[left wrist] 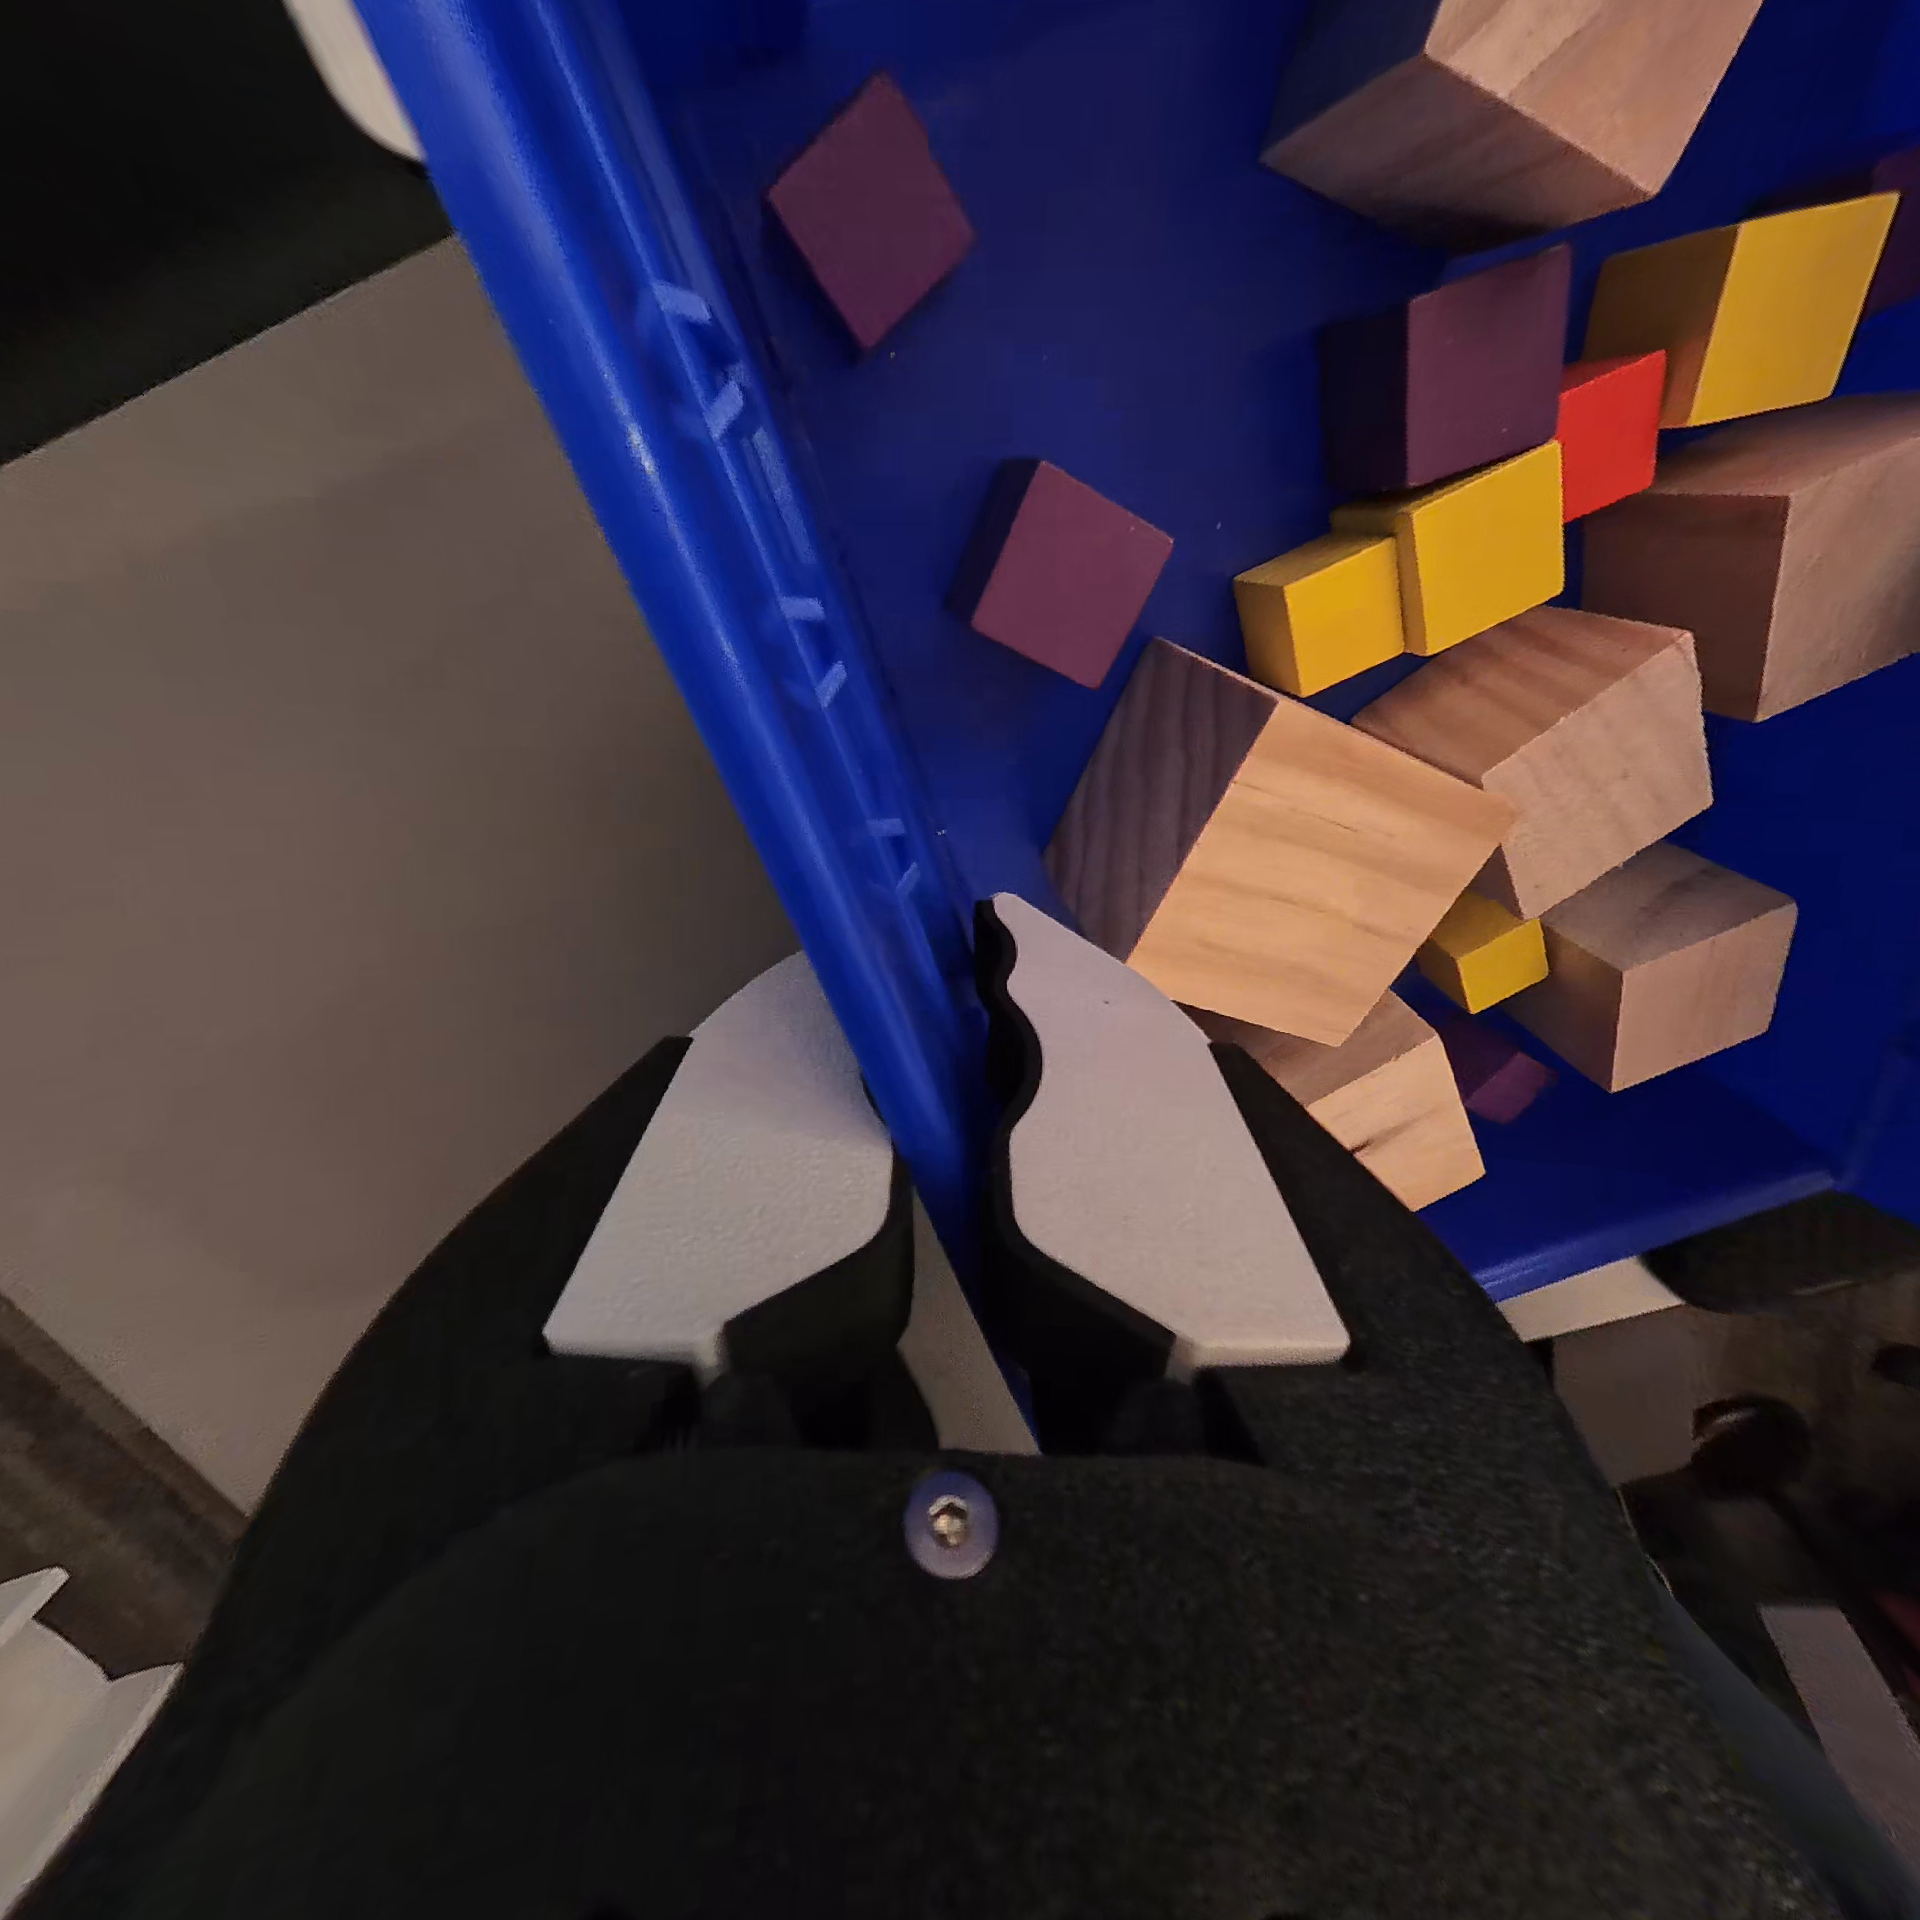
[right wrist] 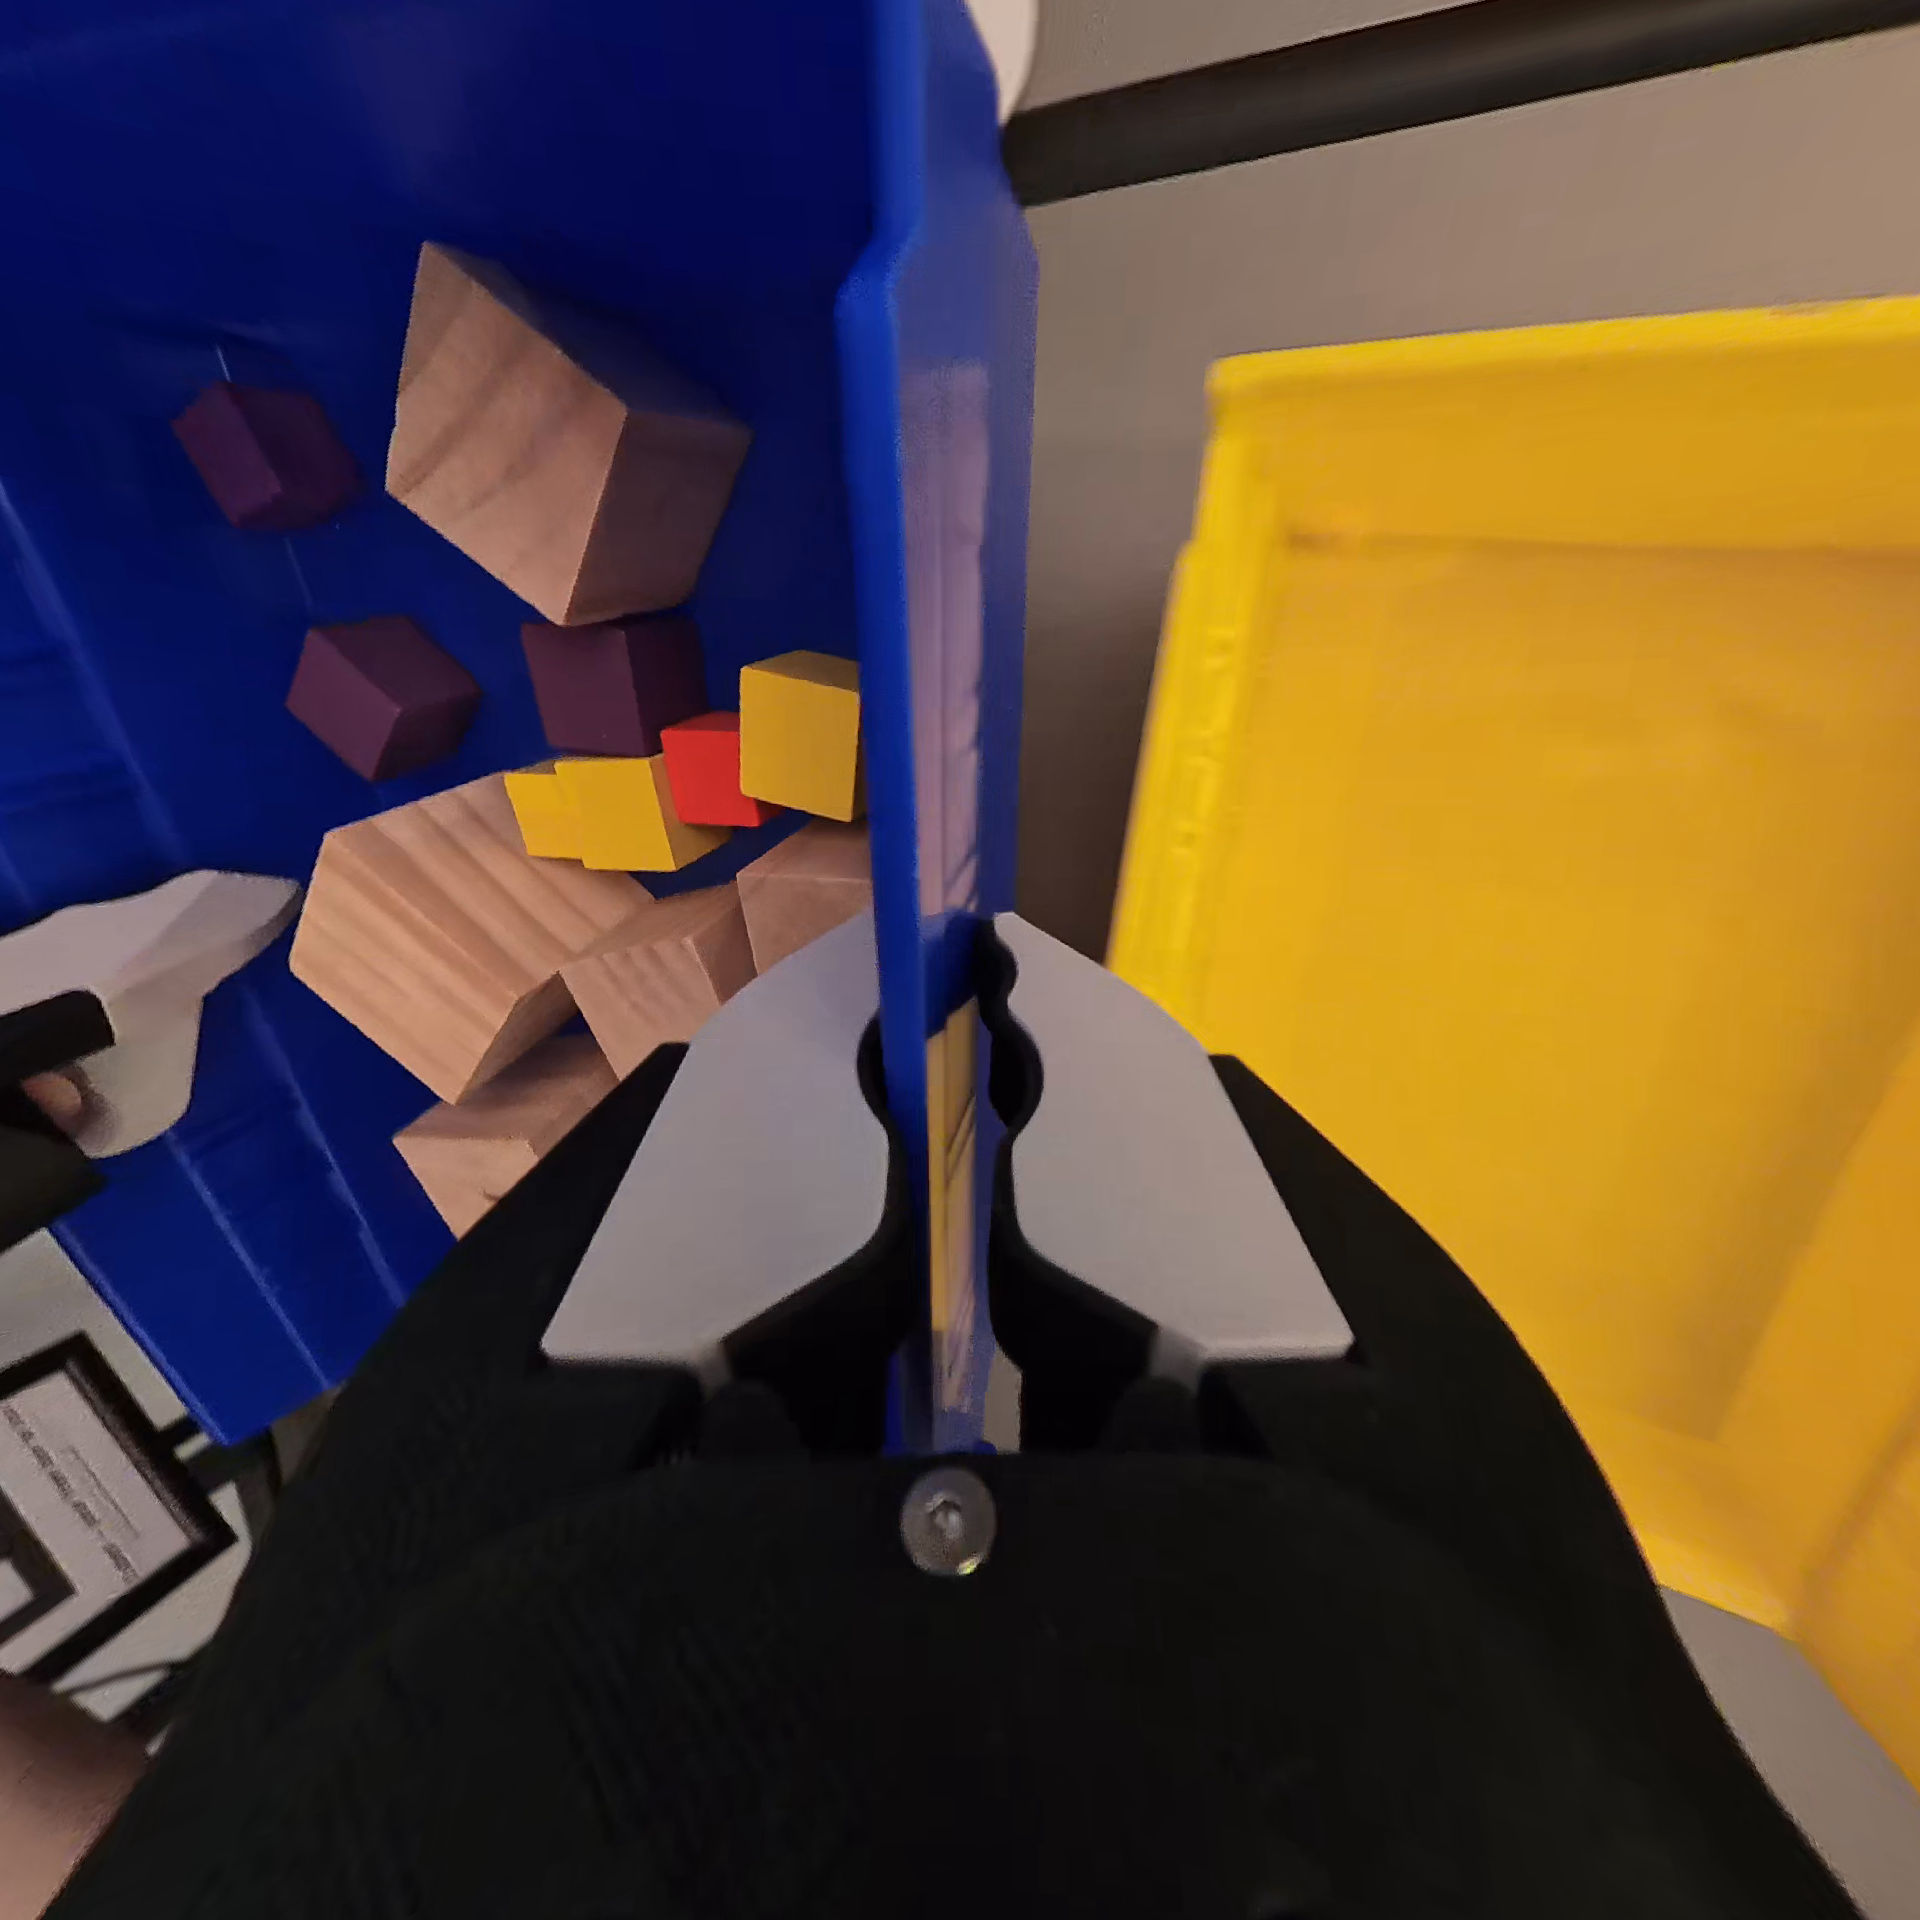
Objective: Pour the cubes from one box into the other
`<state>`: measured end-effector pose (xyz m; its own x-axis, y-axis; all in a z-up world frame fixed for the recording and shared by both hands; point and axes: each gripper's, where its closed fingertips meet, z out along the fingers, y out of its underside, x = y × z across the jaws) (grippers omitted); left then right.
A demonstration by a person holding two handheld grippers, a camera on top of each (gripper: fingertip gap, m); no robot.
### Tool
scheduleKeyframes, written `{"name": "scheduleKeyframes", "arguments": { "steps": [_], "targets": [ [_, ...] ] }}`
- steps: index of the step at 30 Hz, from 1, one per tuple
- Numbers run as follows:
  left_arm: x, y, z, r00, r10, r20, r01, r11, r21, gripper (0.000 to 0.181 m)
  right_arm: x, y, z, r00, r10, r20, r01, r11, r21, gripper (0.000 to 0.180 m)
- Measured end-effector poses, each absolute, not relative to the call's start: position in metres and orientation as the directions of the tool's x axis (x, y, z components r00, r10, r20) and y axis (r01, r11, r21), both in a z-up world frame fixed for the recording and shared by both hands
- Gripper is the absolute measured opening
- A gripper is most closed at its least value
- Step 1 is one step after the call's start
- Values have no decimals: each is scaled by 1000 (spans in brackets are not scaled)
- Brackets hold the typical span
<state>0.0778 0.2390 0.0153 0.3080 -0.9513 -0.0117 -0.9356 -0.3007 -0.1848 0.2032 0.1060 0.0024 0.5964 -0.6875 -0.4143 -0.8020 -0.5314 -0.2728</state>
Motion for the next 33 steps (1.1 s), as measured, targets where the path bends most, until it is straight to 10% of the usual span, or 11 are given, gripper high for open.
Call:
{"name": "scheduleKeyframes", "arguments": {
  "steps": [18,33],
  "targets": [
    [131,206,69,276,-959,-58,-949,-262,-178,8,250,62,47,655,-672,-346,-754,-557,-347,6],
    [304,101,67,26,-997,74,-861,-60,-505,9,380,-67,93,536,-837,-106,-727,-394,-562,6]
  ]
}}
